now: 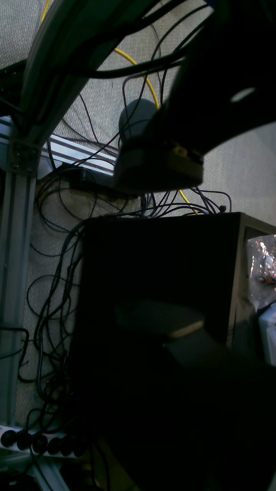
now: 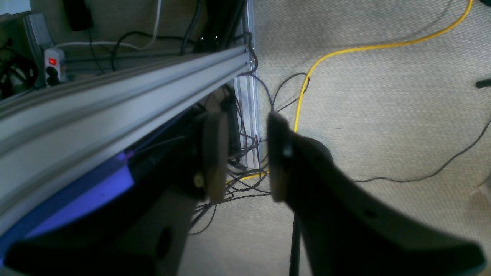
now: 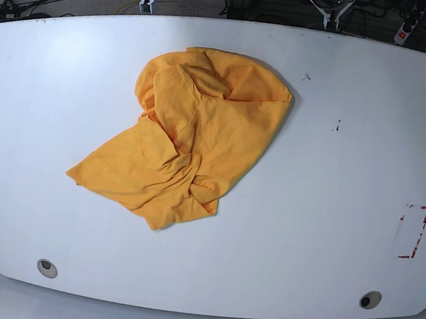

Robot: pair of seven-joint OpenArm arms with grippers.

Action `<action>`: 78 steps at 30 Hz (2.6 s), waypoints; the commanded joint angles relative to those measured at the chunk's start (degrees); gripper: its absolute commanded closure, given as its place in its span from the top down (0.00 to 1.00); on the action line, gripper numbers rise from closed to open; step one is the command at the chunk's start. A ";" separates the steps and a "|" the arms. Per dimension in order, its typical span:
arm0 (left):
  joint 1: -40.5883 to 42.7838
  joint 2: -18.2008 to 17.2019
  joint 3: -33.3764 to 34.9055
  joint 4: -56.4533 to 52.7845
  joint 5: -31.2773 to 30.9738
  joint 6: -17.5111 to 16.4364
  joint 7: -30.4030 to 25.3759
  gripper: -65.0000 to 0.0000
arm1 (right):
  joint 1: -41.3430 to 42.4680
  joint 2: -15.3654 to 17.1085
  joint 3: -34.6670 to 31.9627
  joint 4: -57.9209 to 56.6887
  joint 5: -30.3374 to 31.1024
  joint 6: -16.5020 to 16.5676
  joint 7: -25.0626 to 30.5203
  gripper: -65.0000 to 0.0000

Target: Fold the T-shirt properly

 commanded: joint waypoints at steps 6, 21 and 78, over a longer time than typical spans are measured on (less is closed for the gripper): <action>0.74 0.67 0.03 0.38 0.11 0.19 -0.21 0.62 | 0.62 -0.34 -0.04 -0.12 0.03 0.27 0.23 0.25; 4.09 0.49 -0.24 6.10 -0.25 0.19 -0.30 0.62 | 0.00 -0.17 -0.13 0.40 0.03 0.27 0.23 0.25; 69.46 0.58 -10.96 111.15 -0.42 0.19 -0.12 0.61 | -57.67 8.54 5.76 94.03 23.77 0.27 -15.85 0.24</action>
